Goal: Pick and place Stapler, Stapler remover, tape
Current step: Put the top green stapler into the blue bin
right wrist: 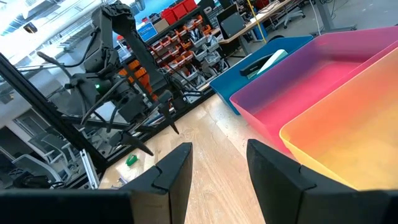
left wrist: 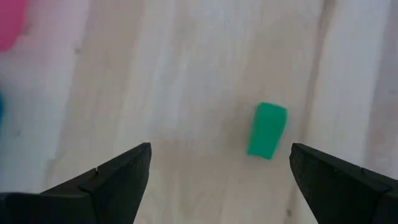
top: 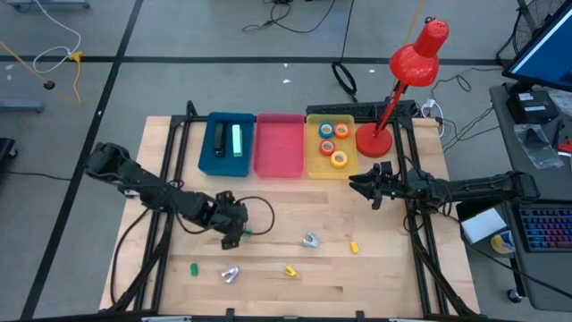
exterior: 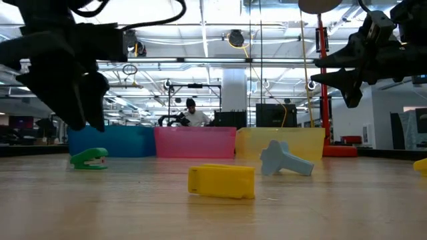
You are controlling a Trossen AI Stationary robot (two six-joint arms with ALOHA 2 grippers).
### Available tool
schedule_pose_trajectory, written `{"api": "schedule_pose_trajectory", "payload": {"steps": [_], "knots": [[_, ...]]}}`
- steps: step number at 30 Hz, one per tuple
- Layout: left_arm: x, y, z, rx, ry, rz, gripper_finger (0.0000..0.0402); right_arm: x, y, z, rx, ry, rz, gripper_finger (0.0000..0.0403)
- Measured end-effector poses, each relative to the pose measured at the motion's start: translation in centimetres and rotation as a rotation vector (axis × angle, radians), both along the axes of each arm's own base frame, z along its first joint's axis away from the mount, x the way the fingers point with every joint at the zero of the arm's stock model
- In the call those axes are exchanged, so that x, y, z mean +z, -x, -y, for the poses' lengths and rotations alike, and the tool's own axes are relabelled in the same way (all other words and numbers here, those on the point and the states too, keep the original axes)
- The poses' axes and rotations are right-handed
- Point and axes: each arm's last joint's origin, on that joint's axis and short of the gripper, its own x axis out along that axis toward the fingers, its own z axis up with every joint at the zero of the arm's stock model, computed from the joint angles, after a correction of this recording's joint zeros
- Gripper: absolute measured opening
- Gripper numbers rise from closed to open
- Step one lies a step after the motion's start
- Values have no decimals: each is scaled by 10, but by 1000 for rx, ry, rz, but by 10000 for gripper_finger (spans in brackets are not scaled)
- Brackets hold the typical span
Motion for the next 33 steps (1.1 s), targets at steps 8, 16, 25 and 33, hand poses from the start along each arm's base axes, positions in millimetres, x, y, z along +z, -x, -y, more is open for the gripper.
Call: {"api": "schedule_pose_trajectory", "payload": {"steps": [8,16,25,33], "knots": [[5,-11,3,-46,90,103,379,0,0,0,0,0,0,144],[5,-11,5,-55,109,95,379,0,0,0,0,0,-1,144],[5,-11,4,-12,85,109,379,0,0,0,0,3,-1,144],[-29,-22,10,-19,71,5,379,0,0,0,0,20,-4,144]]}}
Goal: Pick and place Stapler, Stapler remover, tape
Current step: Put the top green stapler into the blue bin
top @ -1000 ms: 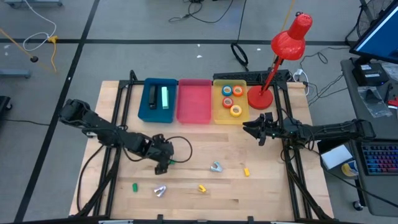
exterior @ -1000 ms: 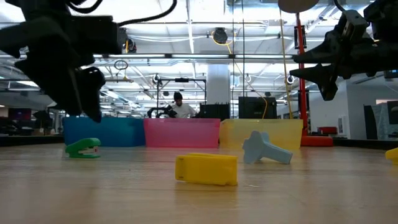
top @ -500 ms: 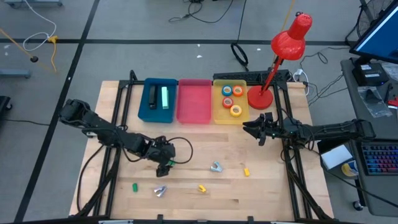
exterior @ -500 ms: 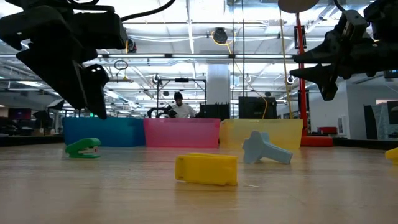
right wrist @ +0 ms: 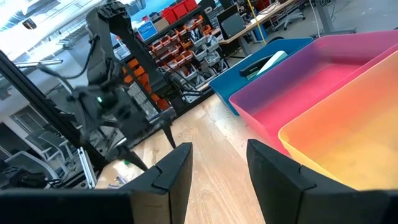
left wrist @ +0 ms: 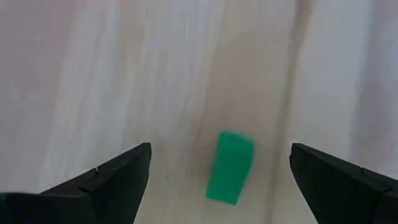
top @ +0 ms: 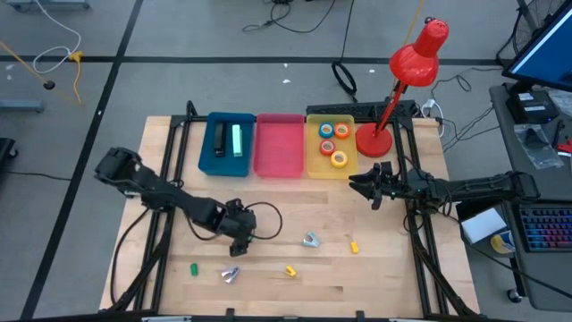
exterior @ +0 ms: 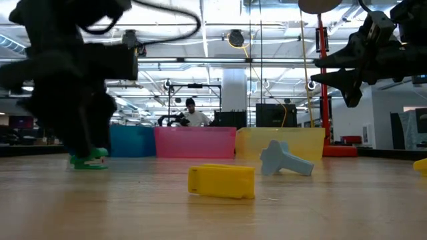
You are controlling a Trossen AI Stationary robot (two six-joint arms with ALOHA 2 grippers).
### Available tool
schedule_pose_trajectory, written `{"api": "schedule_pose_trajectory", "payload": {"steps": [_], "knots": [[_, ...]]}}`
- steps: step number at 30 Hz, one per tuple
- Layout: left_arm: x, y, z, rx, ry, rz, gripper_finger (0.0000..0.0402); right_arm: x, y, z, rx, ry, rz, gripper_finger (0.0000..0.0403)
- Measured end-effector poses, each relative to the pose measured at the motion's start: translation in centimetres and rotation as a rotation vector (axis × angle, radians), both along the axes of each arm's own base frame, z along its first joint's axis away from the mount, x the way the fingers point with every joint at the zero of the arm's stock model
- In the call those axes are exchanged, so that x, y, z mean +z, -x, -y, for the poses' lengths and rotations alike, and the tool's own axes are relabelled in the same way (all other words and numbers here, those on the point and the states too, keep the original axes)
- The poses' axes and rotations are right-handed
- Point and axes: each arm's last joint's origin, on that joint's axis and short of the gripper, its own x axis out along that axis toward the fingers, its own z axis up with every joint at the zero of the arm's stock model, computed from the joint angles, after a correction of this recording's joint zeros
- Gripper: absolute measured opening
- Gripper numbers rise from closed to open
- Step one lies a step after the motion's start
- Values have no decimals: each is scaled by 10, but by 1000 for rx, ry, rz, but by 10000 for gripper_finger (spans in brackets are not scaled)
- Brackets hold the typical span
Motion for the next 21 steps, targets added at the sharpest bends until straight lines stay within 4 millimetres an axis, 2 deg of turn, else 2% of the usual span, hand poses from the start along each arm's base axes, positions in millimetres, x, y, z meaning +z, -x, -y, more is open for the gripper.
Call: {"api": "schedule_pose_trajectory", "payload": {"steps": [3,6,14,17,21], "knots": [[-14,-2,1,28,1,-56,379,0,0,0,0,-1,-1,144],[-18,-3,2,58,12,-69,379,0,0,0,0,0,-1,144],[-16,-2,4,65,7,-45,377,0,0,0,0,-1,1,144],[-16,-2,4,63,3,-46,359,0,0,0,0,-1,1,144],[-16,-3,4,59,4,-41,313,0,0,0,-1,-19,4,144]]}}
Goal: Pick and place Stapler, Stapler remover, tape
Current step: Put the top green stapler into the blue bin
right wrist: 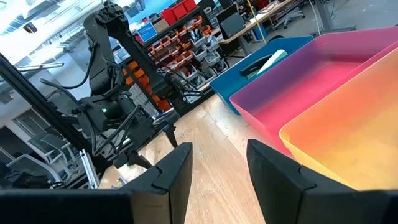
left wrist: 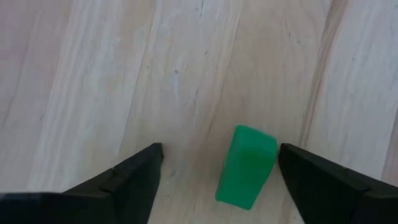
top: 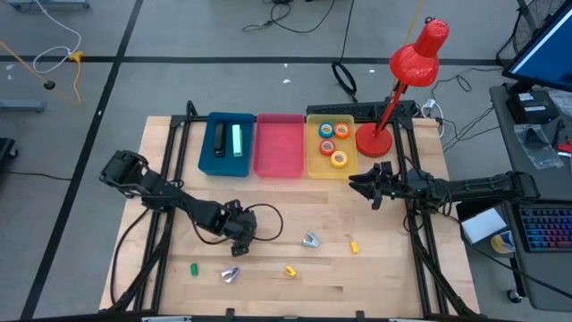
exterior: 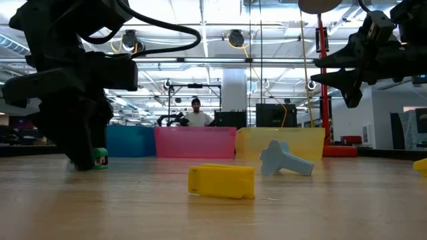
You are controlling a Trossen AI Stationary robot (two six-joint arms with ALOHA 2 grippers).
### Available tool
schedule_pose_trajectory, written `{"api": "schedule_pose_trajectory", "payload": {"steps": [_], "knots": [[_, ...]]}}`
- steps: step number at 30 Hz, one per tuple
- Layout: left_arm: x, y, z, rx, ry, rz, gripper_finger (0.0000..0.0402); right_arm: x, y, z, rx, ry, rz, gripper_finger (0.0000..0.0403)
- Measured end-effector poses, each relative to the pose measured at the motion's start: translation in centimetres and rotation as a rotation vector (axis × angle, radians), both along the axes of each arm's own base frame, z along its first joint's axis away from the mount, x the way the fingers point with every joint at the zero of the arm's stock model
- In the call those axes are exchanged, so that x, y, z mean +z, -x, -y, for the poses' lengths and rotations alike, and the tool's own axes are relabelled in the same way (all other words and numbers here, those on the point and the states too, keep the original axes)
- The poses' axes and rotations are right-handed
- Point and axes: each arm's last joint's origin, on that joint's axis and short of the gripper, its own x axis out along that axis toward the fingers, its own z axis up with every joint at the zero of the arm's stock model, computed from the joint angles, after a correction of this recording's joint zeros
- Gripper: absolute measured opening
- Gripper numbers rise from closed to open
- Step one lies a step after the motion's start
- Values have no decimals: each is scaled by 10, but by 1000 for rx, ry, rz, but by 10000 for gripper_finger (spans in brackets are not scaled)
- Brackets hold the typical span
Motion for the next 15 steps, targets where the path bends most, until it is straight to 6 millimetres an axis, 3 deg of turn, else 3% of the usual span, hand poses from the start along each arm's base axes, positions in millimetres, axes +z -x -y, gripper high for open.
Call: {"api": "schedule_pose_trajectory", "payload": {"steps": [15], "knots": [[1,-3,3,35,77,25,152,0,0,0,0,-8,1,144]]}}
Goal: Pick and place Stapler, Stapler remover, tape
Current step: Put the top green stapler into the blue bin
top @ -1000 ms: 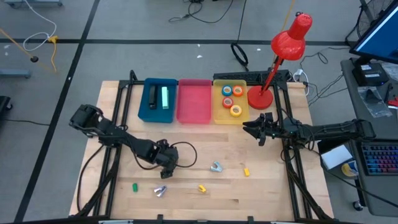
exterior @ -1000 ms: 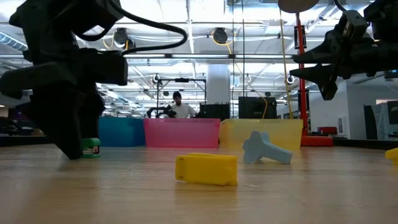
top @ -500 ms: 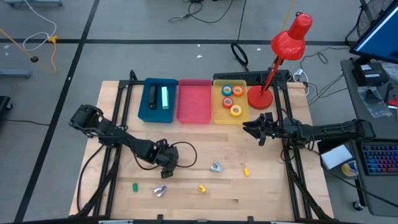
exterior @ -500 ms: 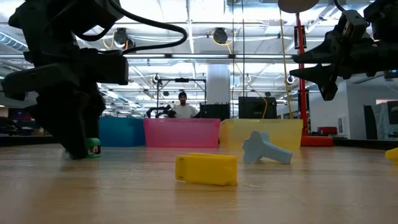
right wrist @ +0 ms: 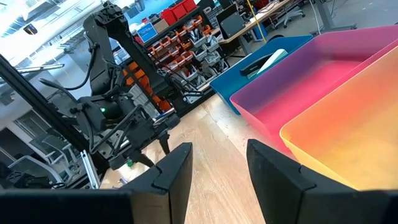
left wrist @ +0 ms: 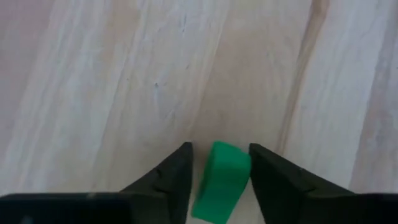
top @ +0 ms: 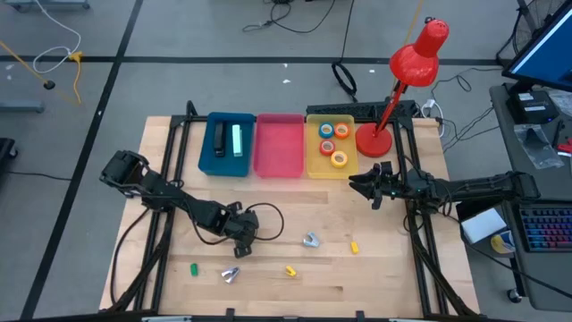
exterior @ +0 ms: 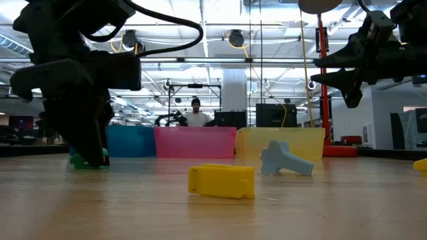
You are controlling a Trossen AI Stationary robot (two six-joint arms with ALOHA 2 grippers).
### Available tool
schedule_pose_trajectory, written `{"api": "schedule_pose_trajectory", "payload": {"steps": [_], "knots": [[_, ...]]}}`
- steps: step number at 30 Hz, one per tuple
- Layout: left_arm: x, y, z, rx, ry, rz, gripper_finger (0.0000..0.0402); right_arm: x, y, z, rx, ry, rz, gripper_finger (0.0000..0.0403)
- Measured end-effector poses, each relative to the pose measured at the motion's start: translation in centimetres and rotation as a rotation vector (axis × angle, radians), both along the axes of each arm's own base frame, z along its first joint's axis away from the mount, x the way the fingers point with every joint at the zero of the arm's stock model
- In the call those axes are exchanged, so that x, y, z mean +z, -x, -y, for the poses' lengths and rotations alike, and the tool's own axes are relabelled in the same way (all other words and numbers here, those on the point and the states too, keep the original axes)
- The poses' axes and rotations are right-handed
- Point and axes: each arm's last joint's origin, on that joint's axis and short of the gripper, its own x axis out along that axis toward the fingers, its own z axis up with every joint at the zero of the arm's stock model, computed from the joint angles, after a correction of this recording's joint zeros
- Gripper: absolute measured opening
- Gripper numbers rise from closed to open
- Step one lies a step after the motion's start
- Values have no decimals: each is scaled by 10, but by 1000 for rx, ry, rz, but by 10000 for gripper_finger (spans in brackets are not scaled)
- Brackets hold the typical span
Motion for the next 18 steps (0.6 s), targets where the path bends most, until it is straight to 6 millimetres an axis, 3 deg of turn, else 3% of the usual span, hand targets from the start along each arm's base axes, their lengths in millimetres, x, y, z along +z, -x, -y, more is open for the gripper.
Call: {"api": "schedule_pose_trajectory", "payload": {"steps": [7,18], "knots": [[4,1,2,-8,81,-11,70,0,0,0,0,1,0,144],[13,1,-4,75,140,1,80,0,0,0,0,0,0,144]]}}
